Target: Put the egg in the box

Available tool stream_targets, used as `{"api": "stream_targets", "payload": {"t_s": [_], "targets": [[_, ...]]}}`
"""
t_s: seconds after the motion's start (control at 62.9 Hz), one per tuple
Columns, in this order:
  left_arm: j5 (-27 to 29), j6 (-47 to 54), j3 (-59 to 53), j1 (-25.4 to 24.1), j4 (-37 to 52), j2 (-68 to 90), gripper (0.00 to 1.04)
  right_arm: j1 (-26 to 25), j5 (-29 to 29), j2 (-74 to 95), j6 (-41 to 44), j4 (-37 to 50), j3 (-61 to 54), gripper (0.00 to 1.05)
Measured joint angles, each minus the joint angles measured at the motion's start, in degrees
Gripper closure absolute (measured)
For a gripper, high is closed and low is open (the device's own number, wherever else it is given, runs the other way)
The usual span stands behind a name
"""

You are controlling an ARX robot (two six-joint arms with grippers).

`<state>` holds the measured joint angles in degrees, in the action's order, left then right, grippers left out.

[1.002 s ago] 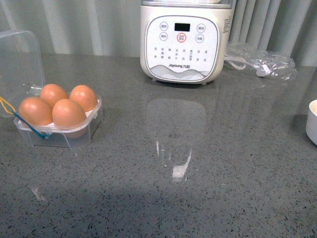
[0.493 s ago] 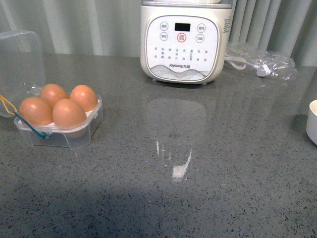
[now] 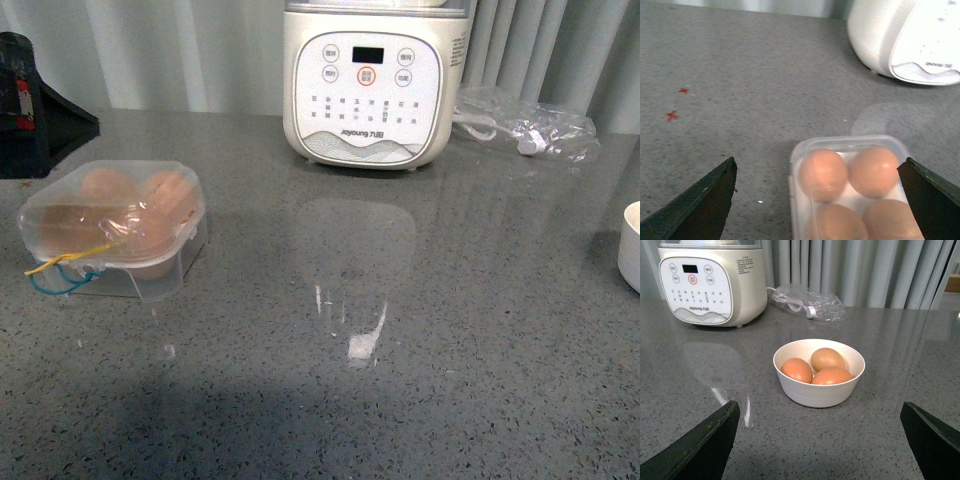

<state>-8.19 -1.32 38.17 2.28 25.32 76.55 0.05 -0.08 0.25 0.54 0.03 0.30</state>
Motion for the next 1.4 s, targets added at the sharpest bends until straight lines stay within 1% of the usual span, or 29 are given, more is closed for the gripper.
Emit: {"api": "stream_targets", "payload": {"t_s": [0.064,0.239,0.445,0.572,0.7,0.891,1.002,1.081,1.145,1.161,1.177,1.209,1.225,1.24,1.288,1.336,1.399], "targets": [[-0.8,0.9,-0.5,0.8,-1.0,-1.0,0.07,0.0,0.0,0.0,0.0,0.0,0.0,0.07],[-1.5,2.2,-0.9,0.9,-3.5,-3.7,0.07,0.0,0.0,0.0,0.0,0.0,0.0,0.07],[-2.3,2.4,-0.9,-1.4,-6.1,-6.3,0.07,0.0,0.0,0.0,0.0,0.0,0.0,0.07],[-2.6,3.5,-1.0,-4.3,-8.8,-10.7,0.07,0.0,0.0,0.0,0.0,0.0,0.0,0.07],[-4.3,6.1,-2.4,-7.3,-12.9,-17.4,0.07,0.0,0.0,0.0,0.0,0.0,0.0,0.07],[-9.5,10.6,-6.0,-13.2,-20.5,-27.7,0.07,0.0,0.0,0.0,0.0,0.0,0.0,0.07],[-12.7,12.4,-7.6,-17.8,-24.4,-32.4,0.07,0.0,0.0,0.0,0.0,0.0,0.0,0.07],[-16.0,14.0,-8.6,-22.1,-27.2,-35.7,0.07,0.0,0.0,0.0,0.0,0.0,0.0,0.07],[-17.2,14.6,-9.2,-24.1,-27.5,-36.7,0.07,0.0,0.0,0.0,0.0,0.0,0.0,0.07],[-17.0,14.2,-9.6,-24.2,-26.7,-37.0,0.08,0.0,0.0,0.0,0.0,0.0,0.0,0.07],[-16.0,13.0,-10.8,-24.4,-23.9,-37.6,0.12,0.0,0.0,0.0,0.0,0.0,0.0,0.07],[-14.4,9.4,-14.7,-24.8,-16.3,-39.4,0.21,0.0,0.0,0.0,0.0,0.0,0.0,0.07],[-14.4,8.7,-15.4,-24.8,-15.1,-39.8,0.23,0.0,0.0,0.0,0.0,0.0,0.0,0.07],[-14.2,6.6,-17.4,-24.8,-12.2,-40.9,0.28,0.0,0.0,0.0,0.0,0.0,0.0,0.07],[-13.1,5.0,-19.5,-24.2,-10.5,-42.5,0.35,0.0,0.0,0.0,0.0,0.0,0.0,0.07],[-11.1,3.5,-21.9,-22.5,-9.9,-44.7,0.46,0.0,0.0,0.0,0.0,0.0,0.0,0.07],[-9.2,2.6,-23.9,-20.5,-9.9,-46.6,0.57,0.0,0.0,0.0,0.0,0.0,0.0,0.07]]}}
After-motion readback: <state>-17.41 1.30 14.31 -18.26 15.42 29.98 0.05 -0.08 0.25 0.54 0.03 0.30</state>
